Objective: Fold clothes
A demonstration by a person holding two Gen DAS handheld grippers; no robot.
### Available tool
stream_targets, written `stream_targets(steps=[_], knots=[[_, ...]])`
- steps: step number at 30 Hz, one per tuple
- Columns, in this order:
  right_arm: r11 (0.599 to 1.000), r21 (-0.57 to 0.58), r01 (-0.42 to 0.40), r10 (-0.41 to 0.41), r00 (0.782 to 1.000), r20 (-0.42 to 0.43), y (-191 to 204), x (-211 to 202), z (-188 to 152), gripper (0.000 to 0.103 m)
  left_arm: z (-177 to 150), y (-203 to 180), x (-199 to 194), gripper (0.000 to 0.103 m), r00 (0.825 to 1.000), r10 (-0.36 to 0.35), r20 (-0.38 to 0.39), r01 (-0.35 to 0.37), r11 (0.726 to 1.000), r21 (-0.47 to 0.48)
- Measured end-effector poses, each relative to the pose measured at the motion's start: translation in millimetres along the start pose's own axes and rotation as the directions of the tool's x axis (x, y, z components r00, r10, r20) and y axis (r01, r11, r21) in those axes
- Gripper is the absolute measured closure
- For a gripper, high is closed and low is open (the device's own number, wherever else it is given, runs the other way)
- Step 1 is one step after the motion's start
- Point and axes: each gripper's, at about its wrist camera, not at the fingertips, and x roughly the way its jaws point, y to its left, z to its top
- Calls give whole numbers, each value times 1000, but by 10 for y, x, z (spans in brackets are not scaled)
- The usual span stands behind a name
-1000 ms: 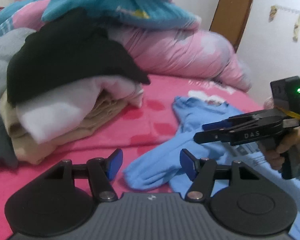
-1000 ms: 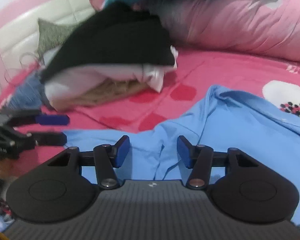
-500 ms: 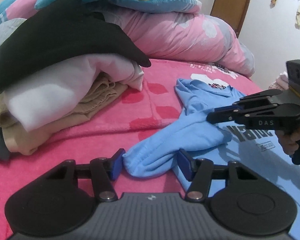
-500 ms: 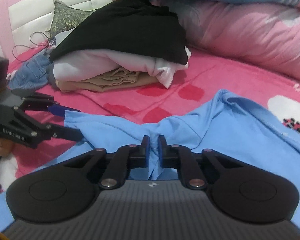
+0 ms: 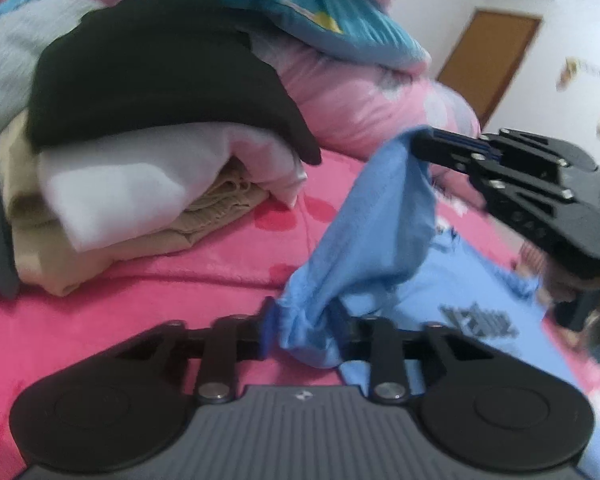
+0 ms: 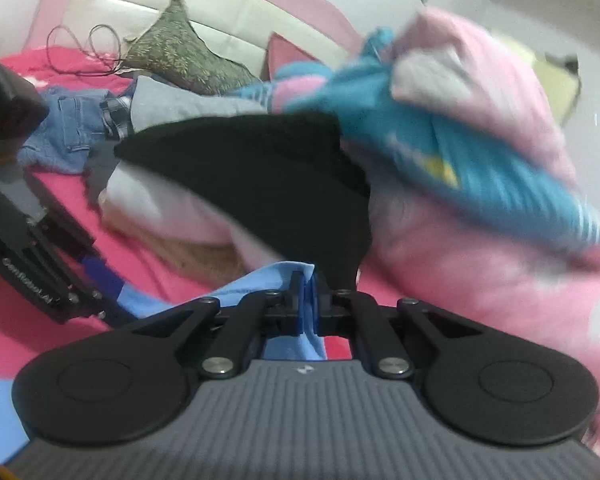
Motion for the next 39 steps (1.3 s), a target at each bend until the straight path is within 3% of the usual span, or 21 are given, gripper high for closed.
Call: stream_targets(steps=[6,11,18,23,27,33,36,39], knots=[[990,-123,71,-60,994,92,103,436,179,101,57,-26,-145,93,998,-9,66,11,1000,-26],[991,-127,47,-30,992,126,234,679,209,101,102,27,-225,93,996,36,83,-30,997,-75],[991,-119,-57,75,986,146,363,812,11,100,106,46,-211,93,991,116,68,-111,991,-78],[993,-107,-39,58,983,177,419,897,-61,100,103,73,-139,93,991,127,41,-123,989,-86],[995,-95,2,22,969,245,474,637,-177,100,112,59,-96,93,993,117,31,-114,991,-75],[966,-252,-55,77,994,78,756,874,-302,101,126,58,-60,93,989,149,22,-148,987,-60],[980,-182,-80,82,997,5,751,1197,-242,101,135,114,-9,93,984,177,8,-176,982,-72],[988,-128,-85,85,996,-6,708,1320,-158,100,138,157,29,93,982,186,-7,-186,979,-84]])
